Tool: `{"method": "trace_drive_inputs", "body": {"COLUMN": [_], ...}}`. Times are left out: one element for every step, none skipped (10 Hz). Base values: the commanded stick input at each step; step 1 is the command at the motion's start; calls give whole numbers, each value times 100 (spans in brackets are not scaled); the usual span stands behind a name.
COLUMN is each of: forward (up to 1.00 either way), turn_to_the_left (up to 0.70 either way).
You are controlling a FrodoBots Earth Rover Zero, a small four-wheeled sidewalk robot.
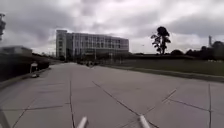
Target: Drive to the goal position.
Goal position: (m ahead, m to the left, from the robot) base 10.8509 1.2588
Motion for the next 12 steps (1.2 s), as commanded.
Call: {"method": "trace_drive_inputs", "body": {"forward": [50, 50, 50, 50, 50, 50, 50, 50, 50, 50, 50, 50], "turn_to_the_left": [0, 0, 0, 0, 0, 0, 0, 0, 0, 0, 14, 50]}}
